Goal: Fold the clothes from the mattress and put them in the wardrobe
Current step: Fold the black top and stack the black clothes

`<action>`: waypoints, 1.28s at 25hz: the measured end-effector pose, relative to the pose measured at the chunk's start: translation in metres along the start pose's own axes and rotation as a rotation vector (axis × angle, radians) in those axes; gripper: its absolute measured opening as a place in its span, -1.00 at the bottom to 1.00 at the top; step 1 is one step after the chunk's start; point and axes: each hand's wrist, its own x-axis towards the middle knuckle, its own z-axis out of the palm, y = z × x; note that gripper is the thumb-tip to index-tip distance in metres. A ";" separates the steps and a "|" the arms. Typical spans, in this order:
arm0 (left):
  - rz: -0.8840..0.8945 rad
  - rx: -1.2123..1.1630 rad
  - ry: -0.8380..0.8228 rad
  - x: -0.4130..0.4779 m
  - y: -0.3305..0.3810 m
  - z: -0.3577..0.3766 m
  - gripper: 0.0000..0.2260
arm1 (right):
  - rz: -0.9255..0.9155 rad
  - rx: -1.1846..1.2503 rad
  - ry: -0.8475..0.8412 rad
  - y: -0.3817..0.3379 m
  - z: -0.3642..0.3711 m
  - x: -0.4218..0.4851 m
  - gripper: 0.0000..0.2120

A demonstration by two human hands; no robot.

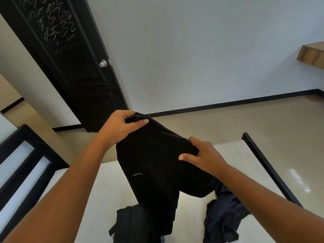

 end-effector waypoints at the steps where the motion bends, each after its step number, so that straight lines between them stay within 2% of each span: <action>1: 0.000 0.008 -0.001 0.000 0.000 -0.002 -0.88 | 0.023 -0.037 -0.106 -0.001 -0.002 0.002 -0.62; 3: 0.001 0.037 -0.018 0.000 -0.001 -0.007 -0.86 | 0.136 -0.184 -0.342 0.000 -0.009 0.005 -0.53; 5: -0.006 0.049 -0.028 -0.003 -0.005 -0.012 -0.85 | 0.215 -0.366 -0.456 0.004 -0.019 0.009 -0.61; 7: -0.021 0.012 -0.003 -0.007 -0.012 -0.018 -0.87 | 0.210 -0.337 -0.302 0.010 -0.030 0.009 -0.74; 9: -0.045 -0.051 0.033 -0.010 -0.022 -0.026 -0.88 | 0.181 -0.274 -0.194 0.012 -0.038 0.007 -0.77; 14: -0.130 -0.068 0.045 -0.014 -0.047 -0.029 -0.84 | 0.123 -0.325 -0.290 0.010 -0.052 0.011 -0.84; 18: -0.204 -0.072 -0.040 -0.010 -0.069 -0.025 -0.80 | 0.245 -0.456 -0.451 0.002 -0.065 0.027 -0.83; 21: -0.237 -0.034 -0.129 0.009 -0.088 -0.011 -0.80 | 0.290 -0.562 -0.494 0.016 -0.065 0.048 -0.80; 25: -0.203 0.117 -0.069 0.068 -0.119 0.022 -0.79 | 0.361 -0.668 -0.391 0.056 -0.053 0.099 -0.71; 29: -0.147 0.121 0.142 0.126 -0.140 0.047 -0.75 | 0.360 -0.611 -0.093 0.092 -0.046 0.140 -0.75; 32: -0.083 0.052 0.234 0.128 -0.140 0.053 -0.78 | 0.329 -0.508 0.107 0.099 -0.044 0.143 -0.75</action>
